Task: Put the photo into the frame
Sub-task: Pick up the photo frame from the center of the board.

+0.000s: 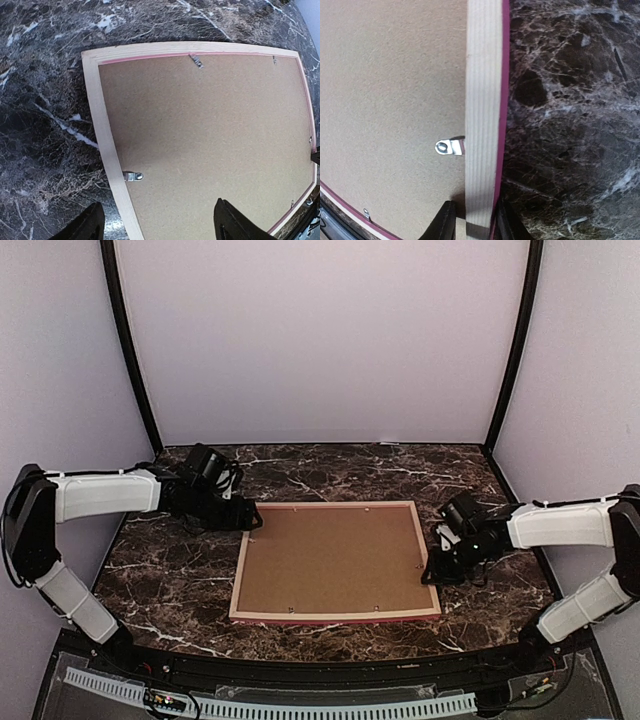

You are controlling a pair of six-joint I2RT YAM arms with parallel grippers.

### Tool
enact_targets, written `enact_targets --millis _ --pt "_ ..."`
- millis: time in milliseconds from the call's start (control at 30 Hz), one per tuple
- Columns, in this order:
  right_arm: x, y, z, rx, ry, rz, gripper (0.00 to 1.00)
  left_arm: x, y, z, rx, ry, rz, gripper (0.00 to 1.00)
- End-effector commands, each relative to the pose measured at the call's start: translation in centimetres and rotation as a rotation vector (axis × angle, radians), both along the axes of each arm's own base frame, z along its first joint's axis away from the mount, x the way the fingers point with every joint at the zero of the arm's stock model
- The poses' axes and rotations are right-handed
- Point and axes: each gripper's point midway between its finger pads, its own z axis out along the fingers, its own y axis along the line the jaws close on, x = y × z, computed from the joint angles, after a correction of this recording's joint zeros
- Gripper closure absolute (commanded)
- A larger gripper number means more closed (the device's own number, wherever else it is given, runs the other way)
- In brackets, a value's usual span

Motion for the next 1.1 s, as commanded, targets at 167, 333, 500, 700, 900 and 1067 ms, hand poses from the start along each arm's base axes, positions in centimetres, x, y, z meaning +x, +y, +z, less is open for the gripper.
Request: enact_targets --millis 167,333,500,700,900,1067 --pt "4.4 0.4 -1.5 -0.095 -0.044 -0.057 0.86 -1.7 -3.4 5.3 -0.089 -0.193 -0.175 0.22" --pt "7.4 2.1 -1.8 -0.084 -0.062 -0.041 0.96 -4.1 -7.3 6.3 -0.100 -0.262 -0.348 0.22" --pt "9.5 3.8 -0.1 -0.060 -0.077 0.013 1.00 -6.0 -10.0 5.7 -0.017 -0.335 -0.474 0.22" --pt "9.5 4.7 2.5 -0.026 -0.077 0.079 1.00 -8.9 -12.9 5.0 0.115 -0.446 -0.638 0.21" --pt "8.1 5.3 3.5 0.026 -0.054 0.122 1.00 -11.9 -15.2 3.1 0.284 -0.536 -0.800 0.15" --pt "7.6 5.5 4.1 0.056 -0.052 0.131 1.00 -13.3 -16.7 1.4 0.392 -0.567 -0.866 0.14"
